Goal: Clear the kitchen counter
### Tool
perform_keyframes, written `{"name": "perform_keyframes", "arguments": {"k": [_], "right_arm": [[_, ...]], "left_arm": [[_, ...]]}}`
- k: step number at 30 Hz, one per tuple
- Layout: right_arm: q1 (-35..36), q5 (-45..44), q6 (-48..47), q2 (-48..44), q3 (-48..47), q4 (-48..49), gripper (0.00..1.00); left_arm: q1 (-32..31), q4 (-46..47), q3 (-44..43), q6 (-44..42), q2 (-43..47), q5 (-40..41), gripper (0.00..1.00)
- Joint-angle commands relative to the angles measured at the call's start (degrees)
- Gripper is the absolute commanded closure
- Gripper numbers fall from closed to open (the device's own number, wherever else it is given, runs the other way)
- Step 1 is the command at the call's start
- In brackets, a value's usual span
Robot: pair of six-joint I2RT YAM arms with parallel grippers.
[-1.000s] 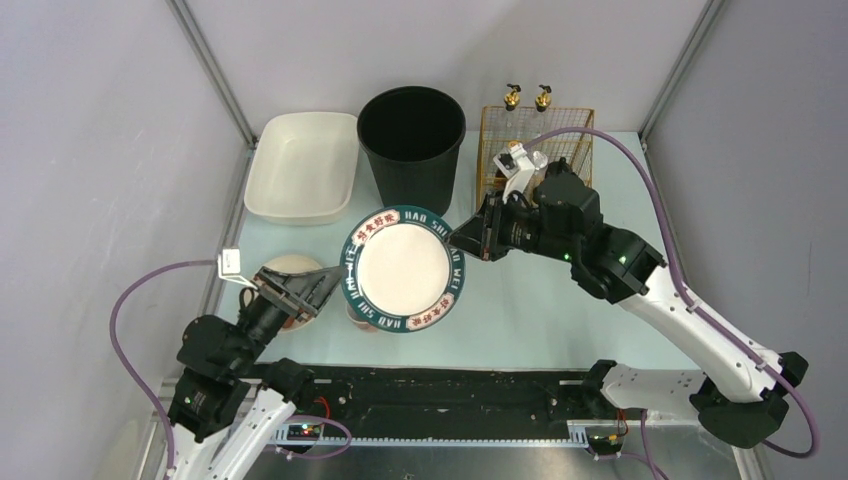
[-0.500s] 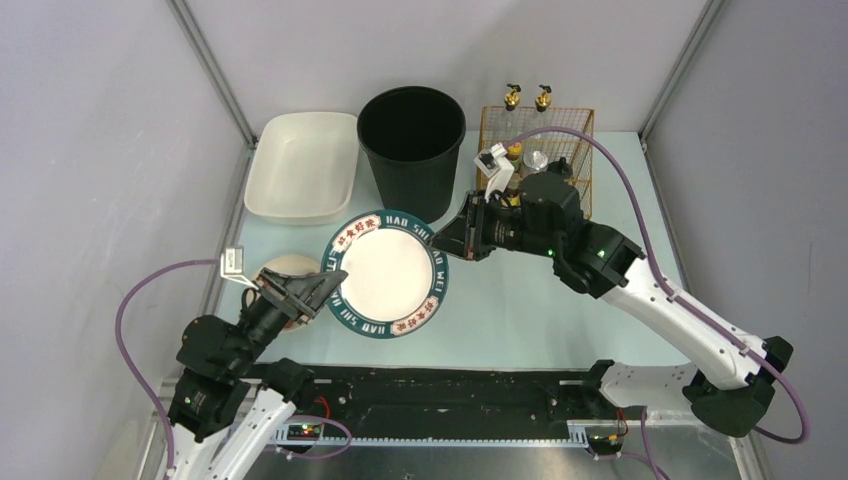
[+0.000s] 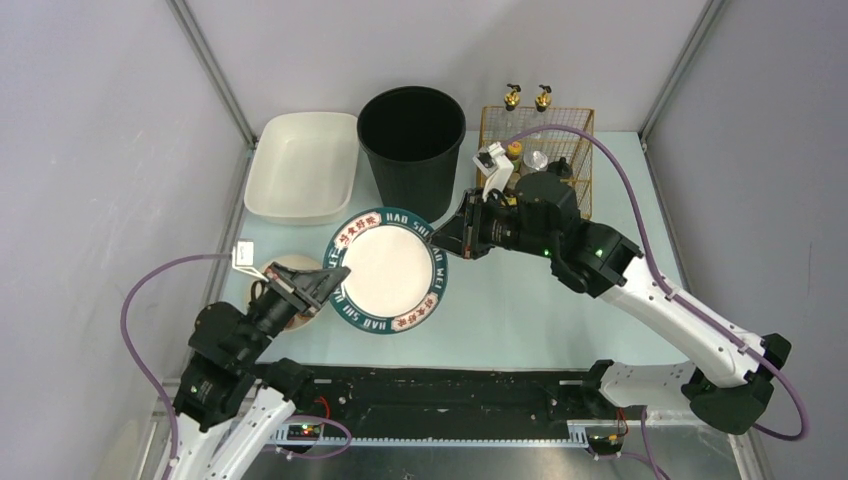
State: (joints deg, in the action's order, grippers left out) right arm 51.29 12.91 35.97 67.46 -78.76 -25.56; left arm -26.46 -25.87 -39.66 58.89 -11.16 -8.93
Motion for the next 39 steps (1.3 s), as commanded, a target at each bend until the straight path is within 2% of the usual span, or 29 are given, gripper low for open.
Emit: {"name": "perform_keyframes", "arguments": {"k": [1, 2, 3, 7, 11, 18, 21, 25, 27, 31, 35, 39], "right_arm": [[0.05, -4.97, -0.05, 0.46, -2.38, 2.16, 0.9], [0.05, -5.38, -0.21, 0.45, -2.37, 1.76, 0.82], [-0.09, -6.24, -0.59, 0.38, -2.36, 1.49, 0.78], [-1.29, -9.32, -1.83, -0.66, -2.04, -1.0, 0.53], [-4.43, -10.97, -2.52, -2.62, -0.42, -4.27, 0.46], [-10.9, -11.9, -3.41, -9.13, 5.56, -6.56, 0.43], [-11.64, -12.19, -4.1, -10.83, 6.93, -7.63, 0.42], [-11.88, -12.61, -5.02, -12.14, 8.41, -8.3, 0.42], [-12.07, -12.09, -5.17, -12.56, 9.05, -8.31, 0.42], [-12.23, -10.83, -5.32, -13.25, 10.59, -7.96, 0.42], [-12.36, -8.97, -5.05, -14.17, 12.79, -6.79, 0.42], [-12.44, -6.88, -4.79, -14.8, 13.74, -6.44, 0.42]], "left_arm": [[-0.36, 3.63, -0.17, -0.66, -1.88, -1.87, 1.0], [-0.35, 3.63, -0.25, -0.95, -2.16, -1.35, 1.0], [-0.37, 3.3, -0.49, -1.67, -2.27, 0.1, 1.0], [-0.31, 1.82, -1.88, -4.06, -1.94, 6.39, 1.0], [-0.35, -1.8, -4.62, -7.75, -2.95, 13.67, 1.0], [0.11, -5.74, -8.15, -12.67, -9.92, 23.11, 1.0], [2.11, -5.9, -8.21, -12.67, -12.62, 23.46, 1.0], [10.17, -5.34, -7.3, -12.6, -16.74, 18.11, 1.0], [18.05, -3.97, -6.16, -12.59, -18.84, 13.97, 1.0], [29.62, 0.5, -4.06, -12.21, -23.02, 5.95, 1.0], [37.41, 5.12, -3.14, -11.2, -28.7, 2.01, 1.0], [41.9, 11.09, -3.98, -9.39, -35.27, 0.34, 1.0]]}}
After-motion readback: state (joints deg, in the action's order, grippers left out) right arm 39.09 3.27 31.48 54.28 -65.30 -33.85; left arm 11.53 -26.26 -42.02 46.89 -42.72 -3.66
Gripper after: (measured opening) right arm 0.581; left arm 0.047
